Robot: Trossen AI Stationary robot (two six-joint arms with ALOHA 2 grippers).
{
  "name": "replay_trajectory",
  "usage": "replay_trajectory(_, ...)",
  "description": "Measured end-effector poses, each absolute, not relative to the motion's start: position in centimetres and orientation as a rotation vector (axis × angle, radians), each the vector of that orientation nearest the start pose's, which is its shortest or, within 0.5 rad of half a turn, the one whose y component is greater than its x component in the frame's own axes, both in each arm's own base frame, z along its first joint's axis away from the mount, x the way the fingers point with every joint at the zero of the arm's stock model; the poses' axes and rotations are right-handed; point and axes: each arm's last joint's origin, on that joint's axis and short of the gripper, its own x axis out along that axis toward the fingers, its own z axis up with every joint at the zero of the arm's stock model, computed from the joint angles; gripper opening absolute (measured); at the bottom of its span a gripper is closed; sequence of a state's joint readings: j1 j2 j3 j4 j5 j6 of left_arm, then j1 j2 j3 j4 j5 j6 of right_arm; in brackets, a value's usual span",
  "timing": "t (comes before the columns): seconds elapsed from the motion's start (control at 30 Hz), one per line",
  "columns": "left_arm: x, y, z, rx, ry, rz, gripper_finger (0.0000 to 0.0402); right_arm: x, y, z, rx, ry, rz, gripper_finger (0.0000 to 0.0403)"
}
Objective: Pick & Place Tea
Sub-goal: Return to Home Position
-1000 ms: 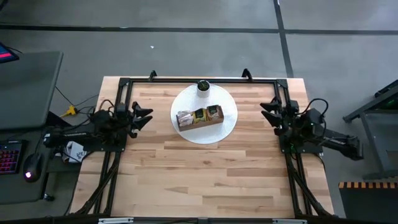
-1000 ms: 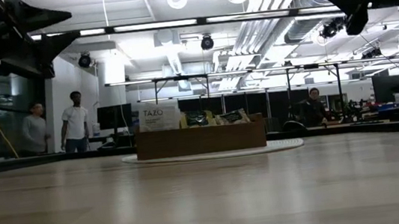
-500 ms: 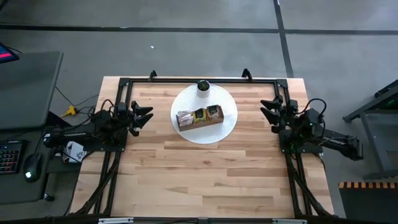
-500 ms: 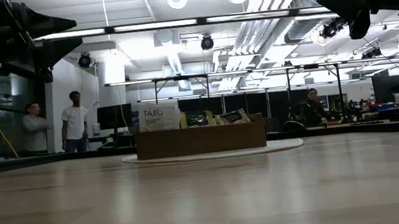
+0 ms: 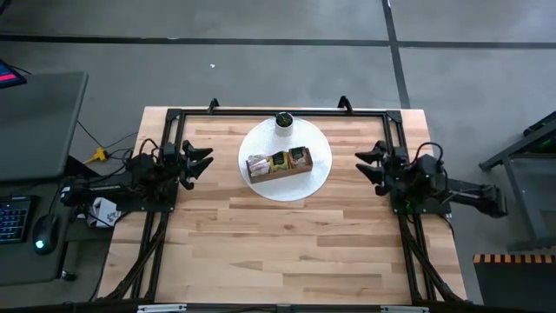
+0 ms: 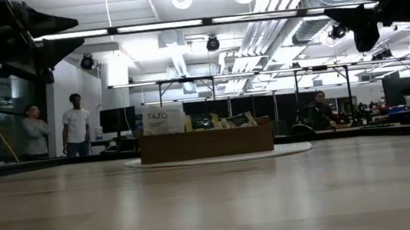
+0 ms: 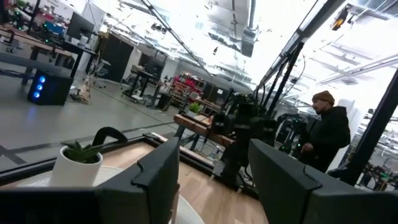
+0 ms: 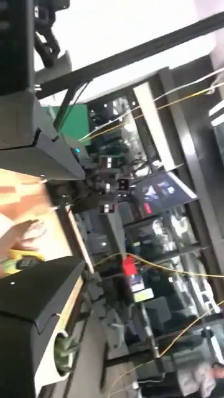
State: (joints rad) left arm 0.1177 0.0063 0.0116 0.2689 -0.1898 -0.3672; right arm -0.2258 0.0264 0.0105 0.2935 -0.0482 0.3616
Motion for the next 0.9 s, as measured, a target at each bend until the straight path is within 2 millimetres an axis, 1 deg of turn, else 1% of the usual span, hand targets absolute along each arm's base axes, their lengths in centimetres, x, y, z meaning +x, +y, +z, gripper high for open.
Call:
replay_trajectory(0.13,9.3,1.6,19.0,-0.371,-0.307,0.257,0.0191,9.3,-1.9,19.2,0.324,-0.306,-0.205,0.0209)
replay_trajectory(0.2,9.3,1.7,18.6,-0.371,-0.264,0.265,0.0191,9.3,-1.9,19.2,0.328,-0.310,-0.227,0.0209)
replay_trajectory(0.33,9.5,1.7,17.8,-0.369,-0.177,0.283,0.0191,9.4,-1.7,19.2,0.417,-0.312,-0.178,0.0209)
replay_trajectory(0.47,9.6,1.7,17.0,-0.366,-0.096,0.298,0.0191,9.4,-1.7,19.1,0.425,-0.309,-0.175,0.0209)
replay_trajectory(0.73,9.6,1.7,17.1,-0.367,-0.100,0.293,0.0191,9.4,-1.7,19.1,0.346,-0.300,-0.186,0.0209)
replay_trajectory(0.9,9.6,1.7,17.0,-0.366,-0.093,0.293,0.0191,9.4,-1.7,19.1,0.346,-0.297,-0.187,0.0209)
